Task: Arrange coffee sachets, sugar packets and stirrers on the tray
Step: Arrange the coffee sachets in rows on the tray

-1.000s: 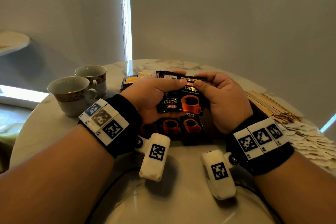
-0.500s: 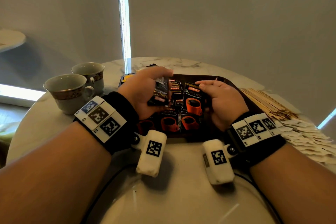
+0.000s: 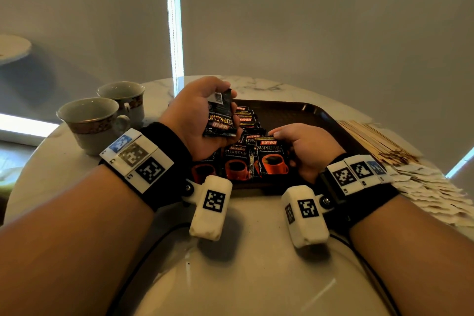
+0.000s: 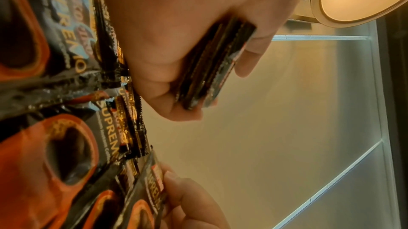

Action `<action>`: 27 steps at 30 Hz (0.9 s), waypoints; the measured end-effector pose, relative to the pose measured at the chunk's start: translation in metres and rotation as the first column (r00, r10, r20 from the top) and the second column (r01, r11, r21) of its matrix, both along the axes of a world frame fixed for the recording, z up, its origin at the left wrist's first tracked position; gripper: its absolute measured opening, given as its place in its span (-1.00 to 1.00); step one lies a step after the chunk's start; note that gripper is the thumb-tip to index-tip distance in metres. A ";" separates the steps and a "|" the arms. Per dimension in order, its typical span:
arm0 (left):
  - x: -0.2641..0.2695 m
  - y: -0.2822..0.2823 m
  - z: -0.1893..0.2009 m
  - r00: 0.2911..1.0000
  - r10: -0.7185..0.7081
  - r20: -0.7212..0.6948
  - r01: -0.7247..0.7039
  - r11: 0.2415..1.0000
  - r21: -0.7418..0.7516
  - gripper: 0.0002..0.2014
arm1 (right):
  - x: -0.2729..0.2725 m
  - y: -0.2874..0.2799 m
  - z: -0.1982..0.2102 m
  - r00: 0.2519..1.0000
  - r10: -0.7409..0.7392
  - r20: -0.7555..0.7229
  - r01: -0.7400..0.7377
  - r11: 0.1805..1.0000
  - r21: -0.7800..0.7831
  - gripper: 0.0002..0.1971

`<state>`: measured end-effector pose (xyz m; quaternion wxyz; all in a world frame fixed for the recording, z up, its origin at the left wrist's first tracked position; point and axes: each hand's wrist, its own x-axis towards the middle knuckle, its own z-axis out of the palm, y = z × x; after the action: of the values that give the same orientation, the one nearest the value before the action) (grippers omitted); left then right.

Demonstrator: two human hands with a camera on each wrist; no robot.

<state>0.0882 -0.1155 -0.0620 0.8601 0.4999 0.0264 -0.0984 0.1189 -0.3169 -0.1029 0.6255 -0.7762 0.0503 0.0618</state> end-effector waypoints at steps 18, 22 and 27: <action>-0.002 0.001 0.004 0.999 0.034 0.022 -0.032 0.997 -0.063 -0.61 | -0.009 0.001 0.007 0.996 0.073 0.056 -0.070 0.997 -0.044 -0.89; -0.003 0.001 0.004 1.000 0.024 0.012 -0.023 0.998 -0.061 -0.62 | -0.008 0.000 0.006 0.996 0.069 0.050 -0.066 0.997 -0.051 -0.93; -0.003 0.001 0.003 0.997 -0.050 -0.055 0.052 0.998 0.030 -0.67 | -0.004 0.001 0.003 0.996 0.051 0.077 -0.041 0.992 -0.118 -0.93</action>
<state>0.0850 -0.1141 -0.0586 0.8483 0.5111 0.0383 -0.1333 0.1148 -0.3161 -0.1004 0.5793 -0.8139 0.0109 0.0421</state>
